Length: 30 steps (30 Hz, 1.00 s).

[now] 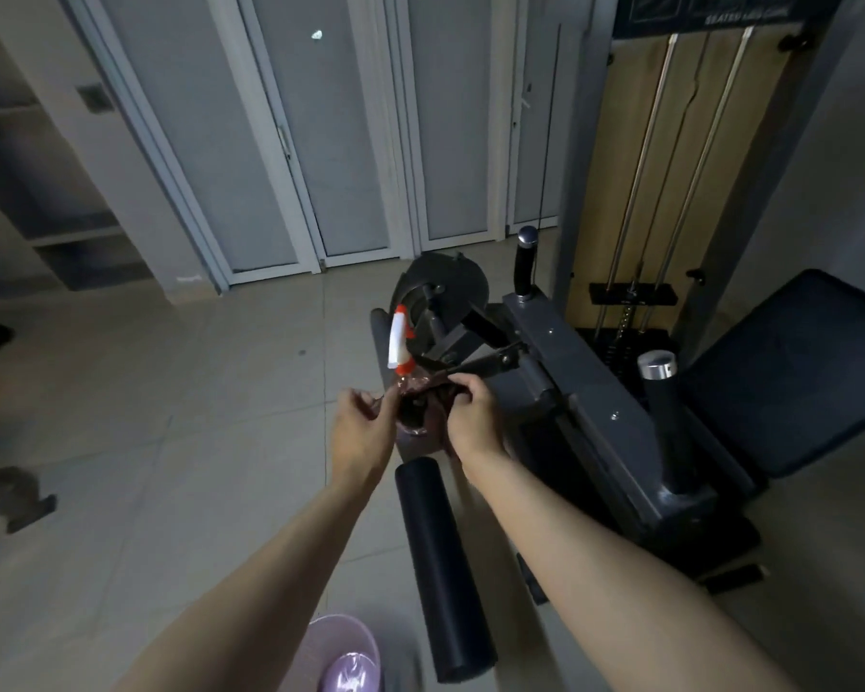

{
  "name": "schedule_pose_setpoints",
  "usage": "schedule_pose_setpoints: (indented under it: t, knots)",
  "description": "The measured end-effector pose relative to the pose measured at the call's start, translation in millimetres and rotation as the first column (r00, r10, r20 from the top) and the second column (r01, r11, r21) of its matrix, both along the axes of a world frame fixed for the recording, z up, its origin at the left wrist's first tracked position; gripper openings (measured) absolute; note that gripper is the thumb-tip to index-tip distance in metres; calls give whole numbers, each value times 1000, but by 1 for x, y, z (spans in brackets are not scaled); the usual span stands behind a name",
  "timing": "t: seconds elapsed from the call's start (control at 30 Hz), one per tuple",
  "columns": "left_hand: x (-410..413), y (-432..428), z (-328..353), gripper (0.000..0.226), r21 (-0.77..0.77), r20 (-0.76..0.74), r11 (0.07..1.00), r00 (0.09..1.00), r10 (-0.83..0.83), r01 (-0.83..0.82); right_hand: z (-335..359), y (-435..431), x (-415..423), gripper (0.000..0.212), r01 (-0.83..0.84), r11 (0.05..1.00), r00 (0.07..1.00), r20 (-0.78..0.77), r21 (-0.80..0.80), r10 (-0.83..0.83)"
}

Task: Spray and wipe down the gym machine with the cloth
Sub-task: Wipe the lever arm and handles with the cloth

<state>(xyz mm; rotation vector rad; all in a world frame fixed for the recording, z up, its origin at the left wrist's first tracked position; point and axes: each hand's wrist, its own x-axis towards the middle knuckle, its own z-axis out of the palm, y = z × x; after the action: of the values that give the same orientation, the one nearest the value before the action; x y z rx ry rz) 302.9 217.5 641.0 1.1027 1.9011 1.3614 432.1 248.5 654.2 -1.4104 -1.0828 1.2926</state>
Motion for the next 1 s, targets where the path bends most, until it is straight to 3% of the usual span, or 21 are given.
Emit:
schedule_pose_setpoints:
  t: [0.13,0.23,0.43,0.63,0.8,1.0]
  knots:
    - [-17,20,-5,56,-8,236,952,926,-295,305,-5,5,-18,49,-31,998,999,-16,-59,30]
    - [-15,34,-1,49,4,298,896,855,-425,444,-4,9,-22,50,14,997,999,-33,-73,-17]
    - [-12,62,-4,41,51,272,895,856,-440,444,-6,12,-22,45,18,1000,996,92,-24,-16]
    - [4,77,4,28,120,266,812,770,-580,571,-13,11,-1,42,168,976,968,163,140,-190]
    - [45,112,31,22,210,195,766,741,-642,608,-5,44,31,42,382,878,896,118,288,-428]
    - [106,171,54,32,170,254,693,648,-718,701,-12,87,87,42,628,743,749,78,233,-658]
